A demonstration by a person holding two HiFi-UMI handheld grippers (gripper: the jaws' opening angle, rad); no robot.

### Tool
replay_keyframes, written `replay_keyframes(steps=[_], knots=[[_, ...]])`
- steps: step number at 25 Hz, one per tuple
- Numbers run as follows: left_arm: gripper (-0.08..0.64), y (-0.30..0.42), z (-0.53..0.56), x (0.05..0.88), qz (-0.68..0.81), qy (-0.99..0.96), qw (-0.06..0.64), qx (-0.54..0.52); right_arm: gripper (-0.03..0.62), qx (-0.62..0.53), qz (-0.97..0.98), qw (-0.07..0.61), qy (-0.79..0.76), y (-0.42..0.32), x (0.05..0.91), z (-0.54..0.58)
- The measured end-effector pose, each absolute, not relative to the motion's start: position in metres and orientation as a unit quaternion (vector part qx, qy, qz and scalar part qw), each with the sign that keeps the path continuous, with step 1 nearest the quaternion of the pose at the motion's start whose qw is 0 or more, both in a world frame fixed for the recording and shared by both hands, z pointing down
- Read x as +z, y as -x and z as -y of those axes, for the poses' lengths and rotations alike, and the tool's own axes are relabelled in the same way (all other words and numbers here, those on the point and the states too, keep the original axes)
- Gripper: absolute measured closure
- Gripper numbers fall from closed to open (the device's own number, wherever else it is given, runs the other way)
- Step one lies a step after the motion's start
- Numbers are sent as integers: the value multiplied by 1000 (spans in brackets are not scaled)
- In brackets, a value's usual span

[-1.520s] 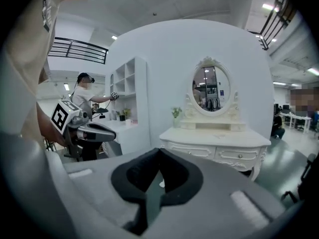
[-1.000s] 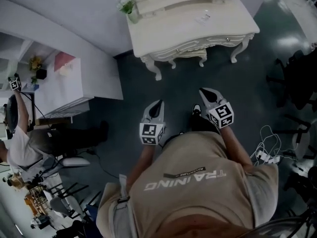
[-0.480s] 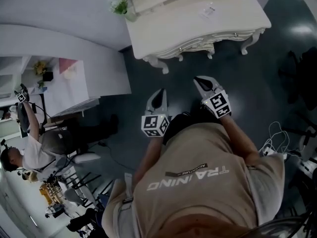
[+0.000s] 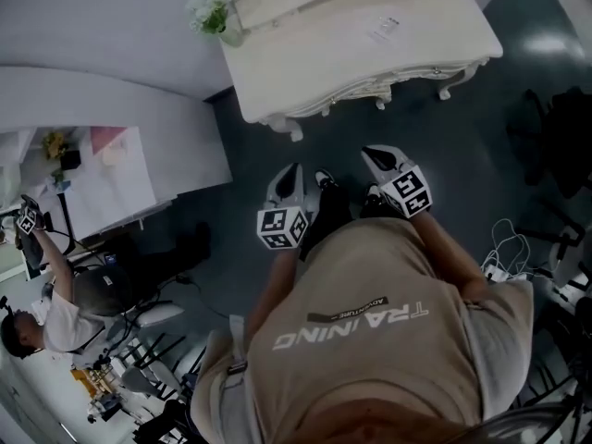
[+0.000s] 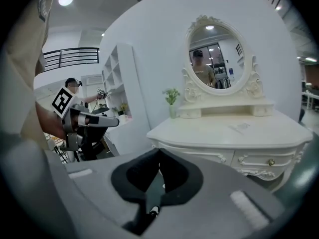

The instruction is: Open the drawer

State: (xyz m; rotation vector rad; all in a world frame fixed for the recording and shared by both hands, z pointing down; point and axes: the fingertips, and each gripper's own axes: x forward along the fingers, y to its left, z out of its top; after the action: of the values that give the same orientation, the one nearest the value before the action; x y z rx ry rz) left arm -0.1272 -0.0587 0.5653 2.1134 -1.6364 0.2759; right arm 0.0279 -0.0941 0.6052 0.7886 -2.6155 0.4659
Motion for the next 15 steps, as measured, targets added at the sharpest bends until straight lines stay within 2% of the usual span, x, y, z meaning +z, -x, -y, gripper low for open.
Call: replay_keyframes(steps=[6,10,15], knots=[[561,172,127,545,572,-796,171,103,589,193,914,178,-309,14,587,151],[561,195,151,556,543,-814,174,108,589,188,905,174,-339,36,572,186],[561,219,186,580,508,-833,180,130,589,212,880,187,-382,46,592,211]])
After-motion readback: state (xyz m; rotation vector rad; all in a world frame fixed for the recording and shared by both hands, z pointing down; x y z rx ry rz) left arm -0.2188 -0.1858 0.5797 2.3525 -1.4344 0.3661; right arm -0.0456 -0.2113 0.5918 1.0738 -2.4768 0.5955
